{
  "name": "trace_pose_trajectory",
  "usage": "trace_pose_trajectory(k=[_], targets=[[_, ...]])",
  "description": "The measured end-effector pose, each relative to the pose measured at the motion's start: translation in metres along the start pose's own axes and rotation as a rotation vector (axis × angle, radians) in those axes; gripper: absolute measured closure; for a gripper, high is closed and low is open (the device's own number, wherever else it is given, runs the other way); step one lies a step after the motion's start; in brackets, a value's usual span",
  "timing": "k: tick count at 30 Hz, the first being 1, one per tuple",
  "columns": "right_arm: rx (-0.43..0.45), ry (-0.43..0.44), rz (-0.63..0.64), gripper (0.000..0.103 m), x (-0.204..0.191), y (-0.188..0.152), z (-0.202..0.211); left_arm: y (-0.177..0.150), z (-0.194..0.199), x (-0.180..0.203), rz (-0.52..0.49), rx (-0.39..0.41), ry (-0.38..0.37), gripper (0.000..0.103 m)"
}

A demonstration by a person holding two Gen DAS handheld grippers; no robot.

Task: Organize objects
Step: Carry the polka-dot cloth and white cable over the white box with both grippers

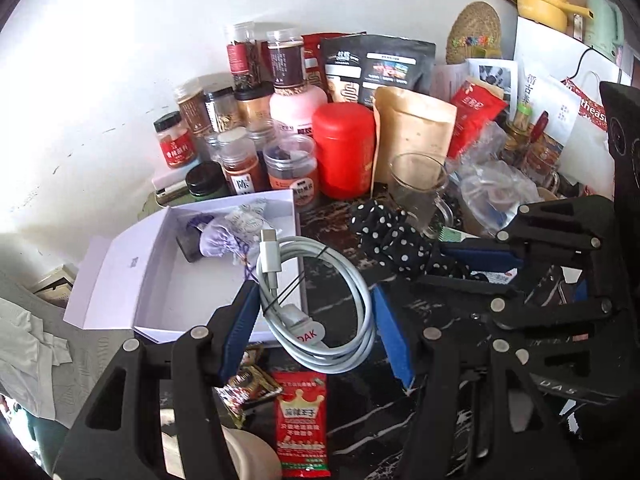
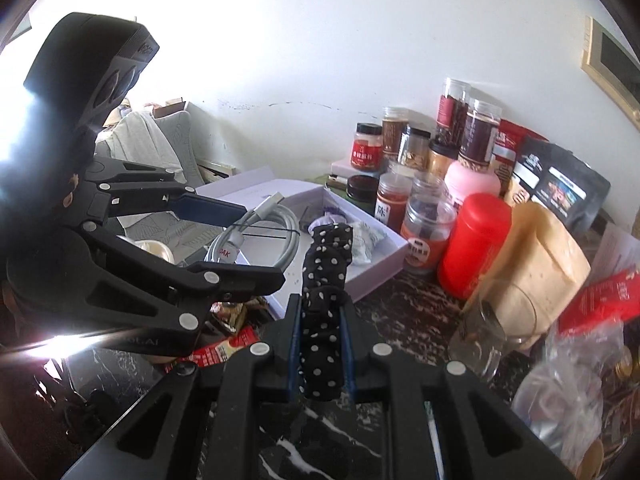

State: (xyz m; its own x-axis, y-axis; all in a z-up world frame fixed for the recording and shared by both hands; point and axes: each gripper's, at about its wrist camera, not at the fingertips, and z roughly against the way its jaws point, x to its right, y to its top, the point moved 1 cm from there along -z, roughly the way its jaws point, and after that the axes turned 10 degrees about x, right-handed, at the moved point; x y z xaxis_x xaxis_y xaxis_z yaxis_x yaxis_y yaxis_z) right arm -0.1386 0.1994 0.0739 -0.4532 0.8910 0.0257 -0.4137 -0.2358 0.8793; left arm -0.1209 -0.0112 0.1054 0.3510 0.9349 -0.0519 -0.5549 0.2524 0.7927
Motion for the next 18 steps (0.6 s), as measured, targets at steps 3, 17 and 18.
trace_pose_trajectory(k=[3, 17, 18], targets=[[0.007, 0.01, 0.007, 0.086, 0.001, 0.012, -0.009, 0.012, -0.004, -0.01, -0.013, 0.001, 0.011, 0.047], [0.024, 0.029, 0.021, 0.086, 0.012, 0.052, -0.053, 0.057, -0.034, -0.055, -0.03, 0.01, 0.03, 0.047], [0.023, 0.029, 0.024, 0.086, 0.012, 0.054, -0.057, 0.059, -0.037, -0.058, -0.033, 0.01, 0.03, 0.047]])
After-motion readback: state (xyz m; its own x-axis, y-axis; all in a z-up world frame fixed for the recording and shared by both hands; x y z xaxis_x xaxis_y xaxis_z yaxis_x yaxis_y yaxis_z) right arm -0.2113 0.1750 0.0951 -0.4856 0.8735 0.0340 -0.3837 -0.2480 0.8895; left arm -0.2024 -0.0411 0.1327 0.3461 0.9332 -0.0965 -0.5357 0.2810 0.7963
